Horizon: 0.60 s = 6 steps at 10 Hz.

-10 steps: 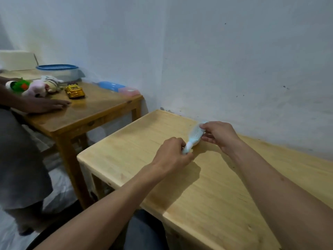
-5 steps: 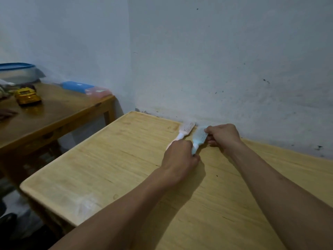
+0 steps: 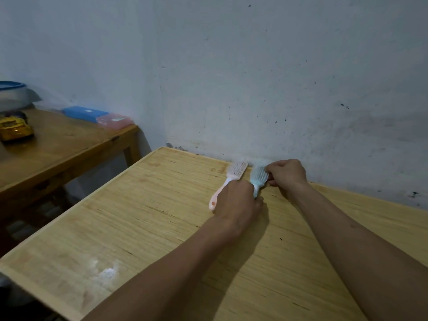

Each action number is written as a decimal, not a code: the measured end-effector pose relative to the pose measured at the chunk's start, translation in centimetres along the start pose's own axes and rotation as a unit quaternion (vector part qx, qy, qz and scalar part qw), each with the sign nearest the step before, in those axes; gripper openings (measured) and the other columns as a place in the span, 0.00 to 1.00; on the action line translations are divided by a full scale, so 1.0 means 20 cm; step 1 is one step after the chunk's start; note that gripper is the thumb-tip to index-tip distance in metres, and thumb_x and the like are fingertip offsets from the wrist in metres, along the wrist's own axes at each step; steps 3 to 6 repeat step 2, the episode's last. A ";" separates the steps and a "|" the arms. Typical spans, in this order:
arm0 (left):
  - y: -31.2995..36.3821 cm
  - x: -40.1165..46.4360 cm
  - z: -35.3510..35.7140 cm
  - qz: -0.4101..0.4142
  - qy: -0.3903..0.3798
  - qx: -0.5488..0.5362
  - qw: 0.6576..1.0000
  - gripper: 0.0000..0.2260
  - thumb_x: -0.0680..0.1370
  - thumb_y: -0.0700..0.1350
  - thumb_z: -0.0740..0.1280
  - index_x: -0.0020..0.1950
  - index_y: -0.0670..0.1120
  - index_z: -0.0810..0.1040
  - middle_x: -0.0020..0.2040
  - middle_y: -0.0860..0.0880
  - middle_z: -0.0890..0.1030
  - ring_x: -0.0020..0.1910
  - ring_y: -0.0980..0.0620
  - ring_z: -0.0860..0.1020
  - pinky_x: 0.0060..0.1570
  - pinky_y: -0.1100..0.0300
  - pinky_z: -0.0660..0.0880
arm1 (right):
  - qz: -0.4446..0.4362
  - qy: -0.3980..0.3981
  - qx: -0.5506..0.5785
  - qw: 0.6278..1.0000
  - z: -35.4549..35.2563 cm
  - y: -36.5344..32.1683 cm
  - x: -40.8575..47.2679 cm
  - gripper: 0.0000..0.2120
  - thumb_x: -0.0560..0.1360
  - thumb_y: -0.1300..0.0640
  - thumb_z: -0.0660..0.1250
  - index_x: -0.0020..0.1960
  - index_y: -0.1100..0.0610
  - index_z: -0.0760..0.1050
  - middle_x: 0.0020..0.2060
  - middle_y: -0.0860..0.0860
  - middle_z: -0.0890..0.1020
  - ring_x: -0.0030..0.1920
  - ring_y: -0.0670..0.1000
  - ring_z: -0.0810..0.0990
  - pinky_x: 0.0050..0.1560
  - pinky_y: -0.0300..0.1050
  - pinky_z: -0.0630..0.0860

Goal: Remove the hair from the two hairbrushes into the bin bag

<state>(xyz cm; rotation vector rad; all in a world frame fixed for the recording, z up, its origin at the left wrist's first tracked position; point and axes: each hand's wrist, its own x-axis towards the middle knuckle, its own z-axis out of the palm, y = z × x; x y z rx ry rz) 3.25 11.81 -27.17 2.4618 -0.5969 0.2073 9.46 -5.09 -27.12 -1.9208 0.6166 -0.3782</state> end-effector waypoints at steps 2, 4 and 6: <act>-0.03 -0.10 -0.12 0.022 0.121 -0.020 0.992 0.20 0.81 0.55 0.65 0.68 0.44 0.78 0.61 0.45 0.82 0.60 0.46 0.76 0.52 0.54 0.72 | 0.017 -0.020 0.008 1.000 -0.09 -0.01 -0.06 0.16 0.79 0.52 0.71 0.59 0.63 0.83 0.43 0.57 0.86 0.40 0.53 0.84 0.49 0.52 0.85; -0.03 -0.10 -0.12 0.022 0.121 -0.020 0.992 0.20 0.81 0.55 0.65 0.68 0.44 0.78 0.61 0.45 0.82 0.60 0.46 0.76 0.52 0.54 0.72 | 0.017 -0.020 0.008 1.000 -0.09 -0.01 -0.06 0.16 0.79 0.52 0.71 0.59 0.63 0.83 0.43 0.57 0.86 0.40 0.53 0.84 0.49 0.52 0.85; -0.03 -0.10 -0.12 0.022 0.121 -0.020 0.992 0.20 0.81 0.55 0.65 0.68 0.44 0.78 0.61 0.45 0.82 0.60 0.46 0.76 0.52 0.54 0.72 | 0.017 -0.020 0.008 1.000 -0.09 -0.01 -0.06 0.16 0.79 0.52 0.71 0.59 0.63 0.83 0.43 0.57 0.86 0.40 0.53 0.84 0.49 0.52 0.85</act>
